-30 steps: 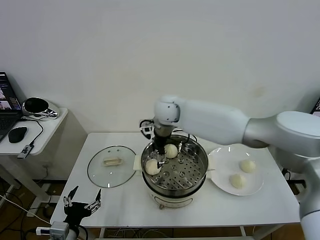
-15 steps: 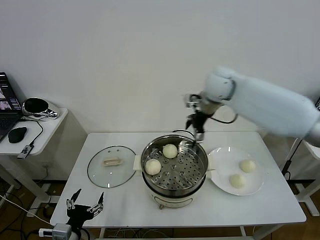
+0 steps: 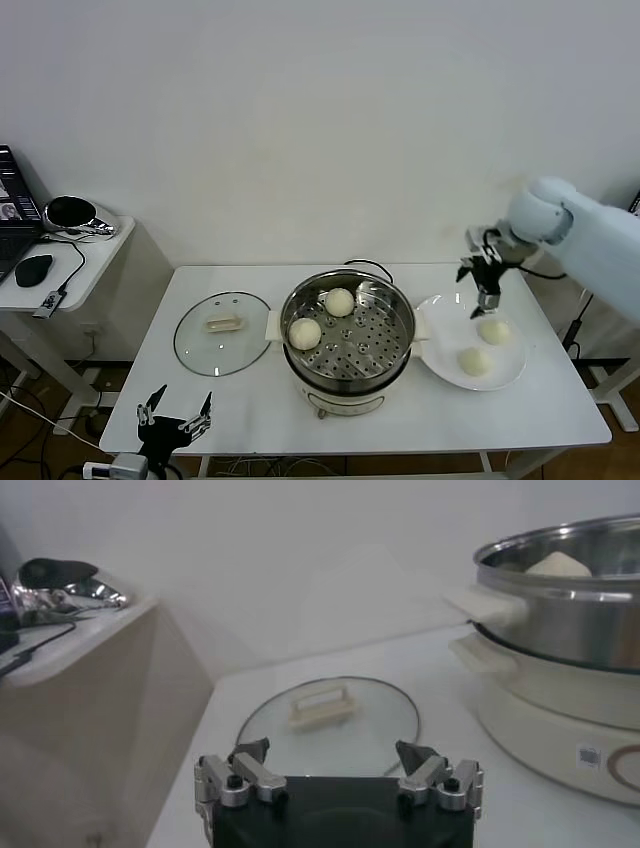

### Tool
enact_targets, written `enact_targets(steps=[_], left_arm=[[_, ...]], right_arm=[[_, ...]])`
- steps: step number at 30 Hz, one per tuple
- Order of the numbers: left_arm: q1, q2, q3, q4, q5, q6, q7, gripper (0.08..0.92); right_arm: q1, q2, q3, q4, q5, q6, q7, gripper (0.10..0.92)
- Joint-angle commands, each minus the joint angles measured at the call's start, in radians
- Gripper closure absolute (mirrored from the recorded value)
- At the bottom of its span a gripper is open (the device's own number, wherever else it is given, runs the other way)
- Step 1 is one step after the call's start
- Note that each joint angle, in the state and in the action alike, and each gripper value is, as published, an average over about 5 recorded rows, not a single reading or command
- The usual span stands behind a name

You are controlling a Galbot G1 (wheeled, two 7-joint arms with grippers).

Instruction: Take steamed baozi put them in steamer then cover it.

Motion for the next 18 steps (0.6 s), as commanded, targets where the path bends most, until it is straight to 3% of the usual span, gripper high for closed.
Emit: enact_targets(steps=[1,18], left_arm=[[0.01,-0.002,0.002,-0.008,0.008,0.002,0.001,0.177],[0.015,-0.012,0.004,0.014,0.024,0.005,-0.003,0.177]], right_arm=[[-0.316,-0.025,0.223,-0.025,-0.163,0.07,0.02,0.203],[-0.388,0.079,0.245,-0.105,-0.236,0.077,0.089,0.203]])
